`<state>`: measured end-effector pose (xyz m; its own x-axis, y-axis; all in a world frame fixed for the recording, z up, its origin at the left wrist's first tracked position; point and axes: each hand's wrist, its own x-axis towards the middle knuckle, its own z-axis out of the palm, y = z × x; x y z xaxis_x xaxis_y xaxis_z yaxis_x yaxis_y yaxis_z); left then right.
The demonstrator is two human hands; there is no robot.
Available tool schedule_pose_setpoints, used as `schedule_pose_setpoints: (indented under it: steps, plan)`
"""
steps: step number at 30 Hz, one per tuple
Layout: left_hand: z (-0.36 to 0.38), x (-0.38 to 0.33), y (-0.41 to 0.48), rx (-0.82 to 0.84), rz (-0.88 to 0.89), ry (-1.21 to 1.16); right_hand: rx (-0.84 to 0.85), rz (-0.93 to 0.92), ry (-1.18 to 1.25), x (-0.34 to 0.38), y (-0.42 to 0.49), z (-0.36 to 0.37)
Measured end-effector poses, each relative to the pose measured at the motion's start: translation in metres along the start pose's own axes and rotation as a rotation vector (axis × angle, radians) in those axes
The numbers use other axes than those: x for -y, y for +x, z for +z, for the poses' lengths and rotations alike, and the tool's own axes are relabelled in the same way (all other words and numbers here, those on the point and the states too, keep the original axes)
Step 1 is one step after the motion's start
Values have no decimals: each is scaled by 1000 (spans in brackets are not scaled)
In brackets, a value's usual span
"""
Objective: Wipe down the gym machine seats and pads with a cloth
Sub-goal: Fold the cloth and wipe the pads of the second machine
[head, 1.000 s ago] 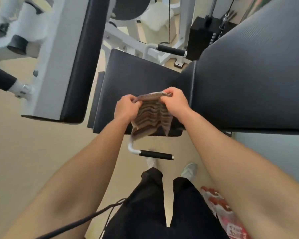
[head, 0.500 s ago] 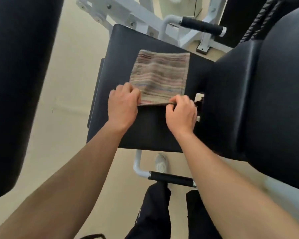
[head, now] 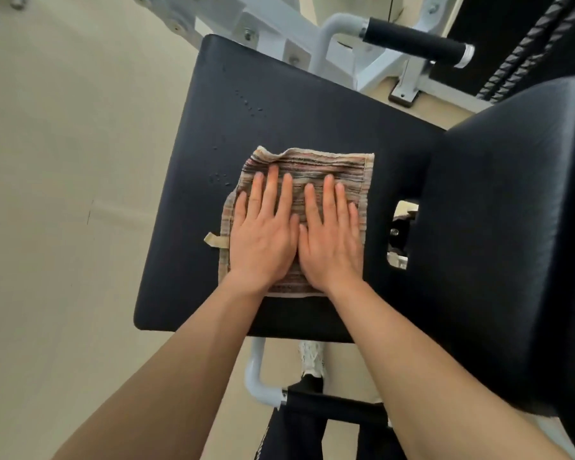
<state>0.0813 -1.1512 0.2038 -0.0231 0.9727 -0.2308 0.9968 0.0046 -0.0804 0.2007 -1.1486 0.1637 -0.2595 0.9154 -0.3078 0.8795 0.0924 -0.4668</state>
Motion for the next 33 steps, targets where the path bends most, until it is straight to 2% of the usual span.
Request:
schedule_pose_setpoints:
  steps: [7, 9, 12, 16, 19, 23, 27, 30, 33]
  plan:
    - [-5, 0, 107, -148, -23, -4, -201, 17, -10, -16, 102, -27]
    - [-7, 1, 99, -164, -2, -1, -222, 48, 25, -9, 92, -23]
    - [2, 15, 39, -120, 21, 14, -192, 112, 29, 12, 26, 6]
    - [15, 30, -26, -26, -20, 39, -61, -2, 27, 15, -16, 22]
    - [11, 28, 7, -69, -52, 51, -100, -50, 35, 12, 29, 5]
    - [-11, 35, 91, -141, -95, 2, -199, -17, 19, 22, 113, -27]
    - [-43, 67, 166, -154, -182, -84, -170, -93, -10, 49, 192, -59]
    - [-48, 88, 170, -138, -180, -87, -171, -178, -56, 64, 205, -61]
    - [-37, 94, 113, -126, -212, -83, -170, -311, -79, 75, 162, -43]
